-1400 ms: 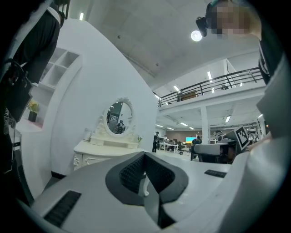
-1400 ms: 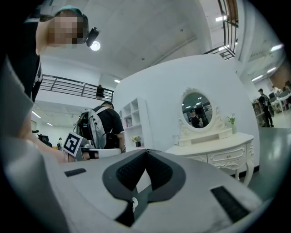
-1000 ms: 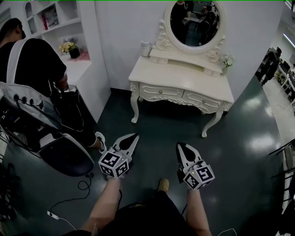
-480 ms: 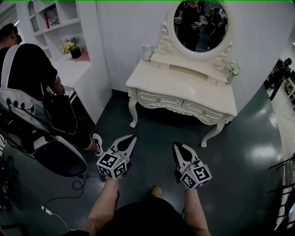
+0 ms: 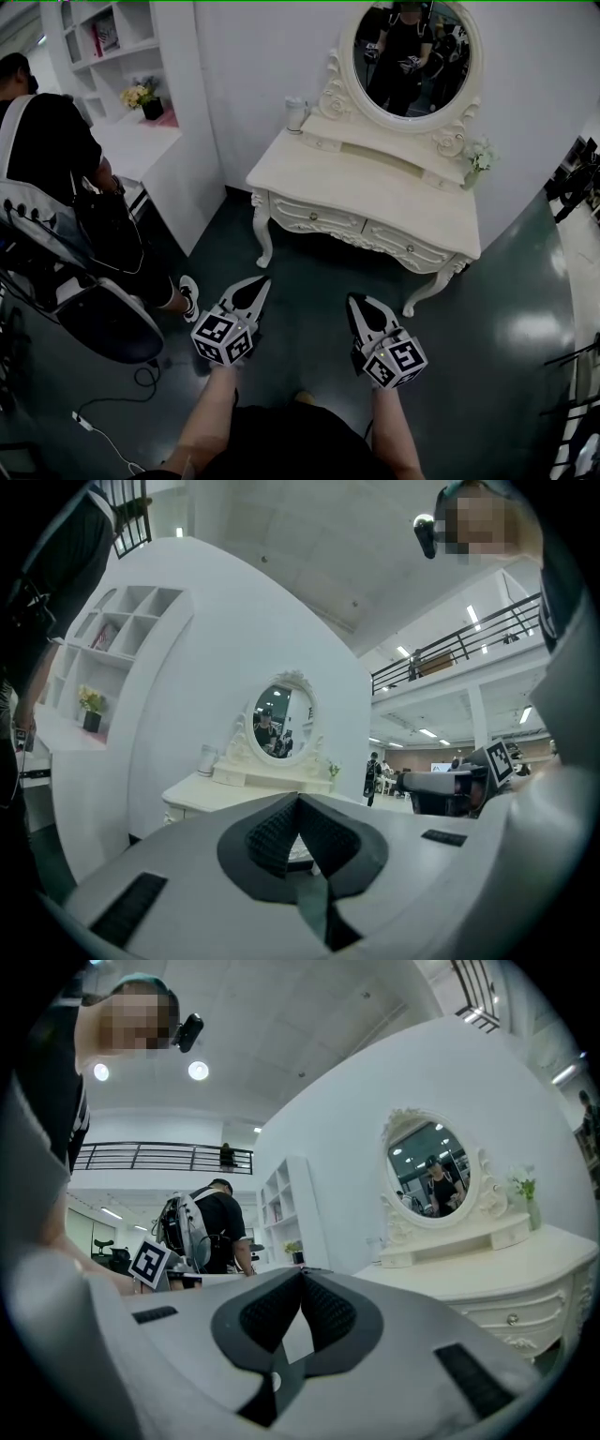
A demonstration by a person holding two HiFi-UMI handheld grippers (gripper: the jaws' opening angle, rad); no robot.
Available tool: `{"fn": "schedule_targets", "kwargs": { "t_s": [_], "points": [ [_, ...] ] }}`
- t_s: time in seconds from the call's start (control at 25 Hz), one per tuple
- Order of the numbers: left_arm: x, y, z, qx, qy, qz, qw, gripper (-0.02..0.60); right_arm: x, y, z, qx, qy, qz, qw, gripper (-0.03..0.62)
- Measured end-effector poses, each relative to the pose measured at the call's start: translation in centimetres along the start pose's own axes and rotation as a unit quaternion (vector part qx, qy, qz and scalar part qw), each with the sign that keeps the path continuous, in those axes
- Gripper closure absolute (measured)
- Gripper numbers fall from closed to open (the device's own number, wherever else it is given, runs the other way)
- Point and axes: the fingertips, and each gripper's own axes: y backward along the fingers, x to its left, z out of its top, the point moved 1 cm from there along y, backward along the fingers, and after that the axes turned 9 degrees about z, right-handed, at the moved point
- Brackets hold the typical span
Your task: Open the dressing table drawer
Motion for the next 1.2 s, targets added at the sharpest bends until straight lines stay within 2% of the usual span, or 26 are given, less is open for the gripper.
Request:
{"fn": "schedule_targets", "kwargs": {
  "t_s": [0.4, 0.6, 0.8, 1.2],
  "points": [
    [-0.5, -2.8, -1.6, 0.012, 0.009, 0.005, 0.9999, 0.574, -3.1, -0.4, -0.6, 0.006, -0.012, 0.006, 1.0, 0.588],
    [-0.1, -5.3, -2.0, 0.017, 0.013, -0.004, 0.9998, 0.574, -4.7, -1.6, -1.2, 0.012, -0.014, 0.004, 1.0, 0.589],
    [1.1, -10.0, -1.8, 0.018, 0.012, -0.021, 0.9996, 0.574, -8.2, -4.1, -0.8, 0.012, -0.014, -0.005, 1.0, 0.589],
    [6.7, -20.2, 0.7, 0.02, 0.014, -0.032, 0.9992, 0.574, -16.3, -12.1, 0.7, 0.01, -0.018, -0.014, 1.0, 0.589]
  ]
}}
